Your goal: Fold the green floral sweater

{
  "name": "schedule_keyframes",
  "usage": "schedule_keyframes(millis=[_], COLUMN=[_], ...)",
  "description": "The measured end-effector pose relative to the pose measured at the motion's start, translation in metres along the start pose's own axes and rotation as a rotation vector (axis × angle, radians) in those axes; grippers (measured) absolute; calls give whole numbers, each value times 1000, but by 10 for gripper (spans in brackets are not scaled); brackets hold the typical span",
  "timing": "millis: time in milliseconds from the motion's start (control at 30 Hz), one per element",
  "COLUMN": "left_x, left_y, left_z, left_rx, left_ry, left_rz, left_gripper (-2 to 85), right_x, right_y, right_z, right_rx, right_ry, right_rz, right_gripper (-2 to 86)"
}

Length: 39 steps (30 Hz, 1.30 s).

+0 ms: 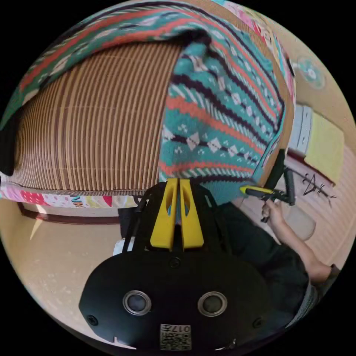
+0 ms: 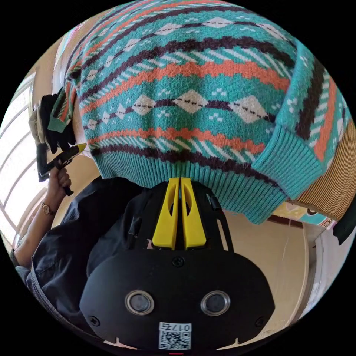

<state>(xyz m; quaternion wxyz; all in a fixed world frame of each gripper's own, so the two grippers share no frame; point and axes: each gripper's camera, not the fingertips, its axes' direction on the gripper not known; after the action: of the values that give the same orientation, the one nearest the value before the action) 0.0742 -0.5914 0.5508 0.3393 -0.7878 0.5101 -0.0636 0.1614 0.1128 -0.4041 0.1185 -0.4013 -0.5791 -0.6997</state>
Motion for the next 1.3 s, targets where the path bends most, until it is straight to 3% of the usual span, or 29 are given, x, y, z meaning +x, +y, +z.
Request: schedule_keyframes(millis=[67,233,367,433,633,767,900,1000,1133,1300], left_x=[-65,-204,-271,-281,-291,-260,-202,-150,-32,153], left_y=[-6,-8,-15,-18,-9,-3,20,37,50,44], left_z=[-52,-107,-81,-70,-57,-98,-127,-157,-192,-132], left_rx=[206,601,732,727,674,584,594,706,899,938], left_ry=[286,699,1083,1138,1042,858,834,714,295,74], left_rz=[-207,-702,-963,-1025,-987,-712,-521,-359,-66,280], left_gripper=[55,118,130,107,32,18,14,12,13,35], right_x=[11,31,30,26,16,19,40,64,94,120], right_y=[8,44,72,89,125,137,147,154,154,144], right_z=[-9,-24,-25,-23,-25,-30,-39,-48,-63,-80], right_rx=[47,181,223,238,335,417,514,578,600,522], right_ry=[-123,-323,-338,-338,-419,-517,-648,-736,-805,-763], right_rz=[64,218,291,327,434,472,520,571,579,507], right_gripper=[3,3,3,2,3,3,3,3,6,17])
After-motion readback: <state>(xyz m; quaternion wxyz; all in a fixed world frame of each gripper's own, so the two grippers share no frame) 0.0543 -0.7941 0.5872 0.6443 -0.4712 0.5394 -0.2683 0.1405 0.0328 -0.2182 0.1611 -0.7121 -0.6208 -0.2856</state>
